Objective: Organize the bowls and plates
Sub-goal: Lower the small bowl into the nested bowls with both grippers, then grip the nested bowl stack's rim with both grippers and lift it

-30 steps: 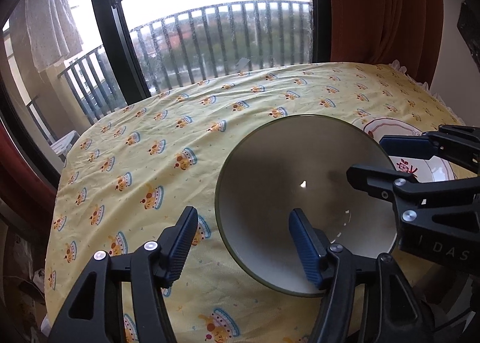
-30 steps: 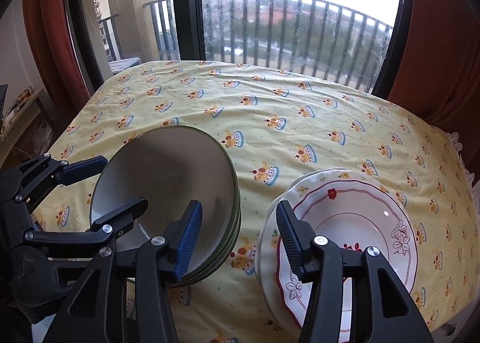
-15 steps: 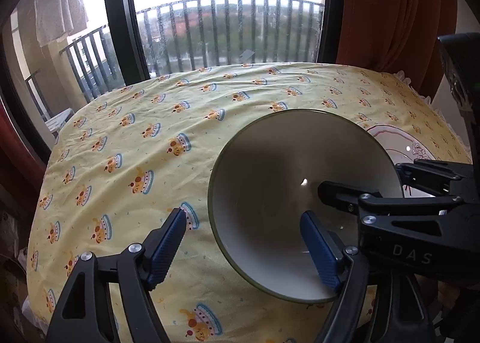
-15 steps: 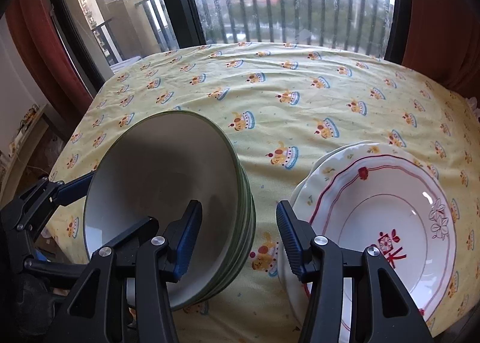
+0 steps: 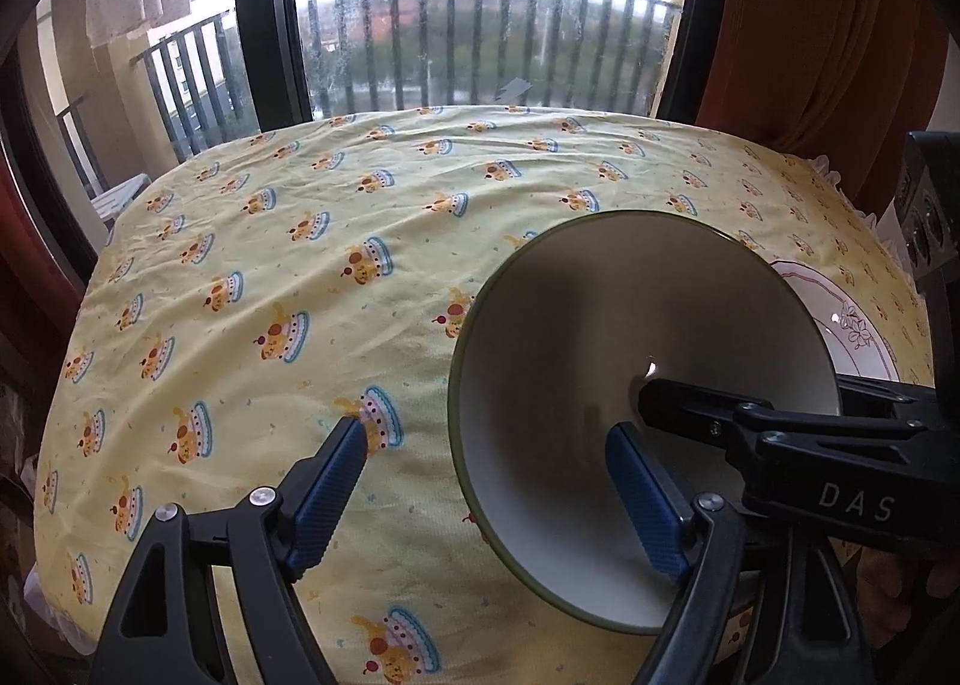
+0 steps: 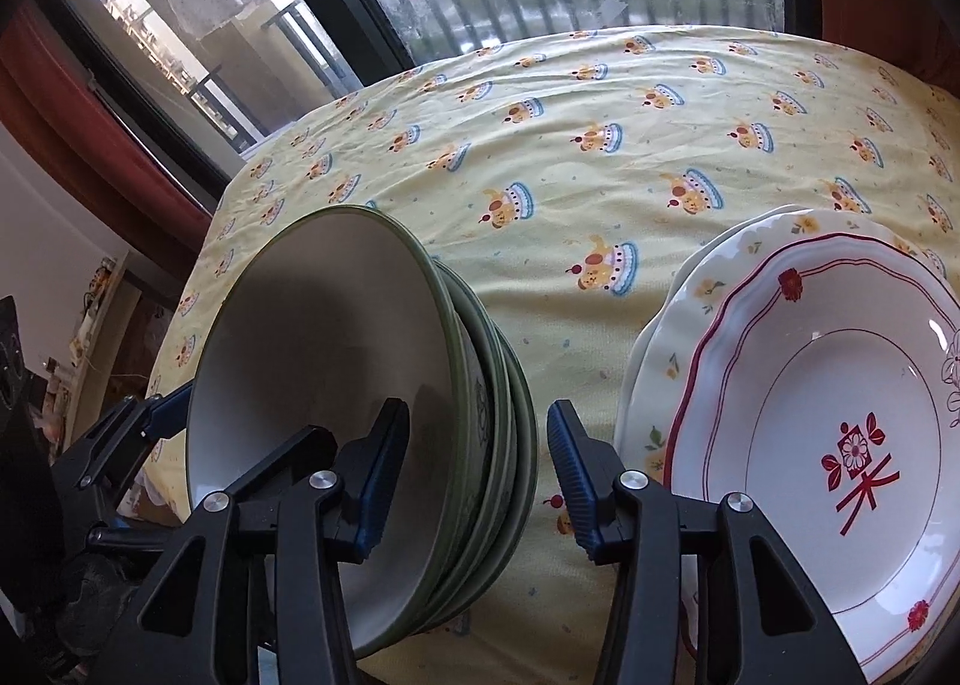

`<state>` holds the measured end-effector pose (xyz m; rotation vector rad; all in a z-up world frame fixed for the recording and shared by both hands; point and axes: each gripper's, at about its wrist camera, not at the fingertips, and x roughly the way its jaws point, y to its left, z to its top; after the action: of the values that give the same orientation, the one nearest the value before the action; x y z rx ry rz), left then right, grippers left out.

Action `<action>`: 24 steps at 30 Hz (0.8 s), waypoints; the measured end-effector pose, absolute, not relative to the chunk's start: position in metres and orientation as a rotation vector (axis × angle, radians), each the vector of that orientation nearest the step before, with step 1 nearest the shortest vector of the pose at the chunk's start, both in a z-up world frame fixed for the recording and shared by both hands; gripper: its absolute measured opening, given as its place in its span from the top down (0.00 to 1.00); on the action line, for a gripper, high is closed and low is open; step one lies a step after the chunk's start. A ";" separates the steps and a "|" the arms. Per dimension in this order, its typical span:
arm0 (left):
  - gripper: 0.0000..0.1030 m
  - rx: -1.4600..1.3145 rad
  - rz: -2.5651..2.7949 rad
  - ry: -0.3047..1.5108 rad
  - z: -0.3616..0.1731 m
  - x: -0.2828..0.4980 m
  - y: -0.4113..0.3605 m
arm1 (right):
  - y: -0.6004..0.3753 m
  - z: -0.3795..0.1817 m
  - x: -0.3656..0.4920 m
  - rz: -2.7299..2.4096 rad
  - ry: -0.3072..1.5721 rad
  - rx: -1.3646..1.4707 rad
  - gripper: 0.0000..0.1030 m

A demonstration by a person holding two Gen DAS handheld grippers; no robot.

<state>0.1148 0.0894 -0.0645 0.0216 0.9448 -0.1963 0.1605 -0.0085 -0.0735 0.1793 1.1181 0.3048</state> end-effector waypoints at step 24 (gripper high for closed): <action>0.37 -0.244 -0.402 1.010 -0.087 0.118 0.094 | -0.009 -0.069 0.157 0.215 1.136 0.172 0.67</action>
<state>0.1183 0.0940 -0.0872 -0.2442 1.0096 -0.4020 0.1571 -0.0090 -0.0691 0.1715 1.1356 0.2147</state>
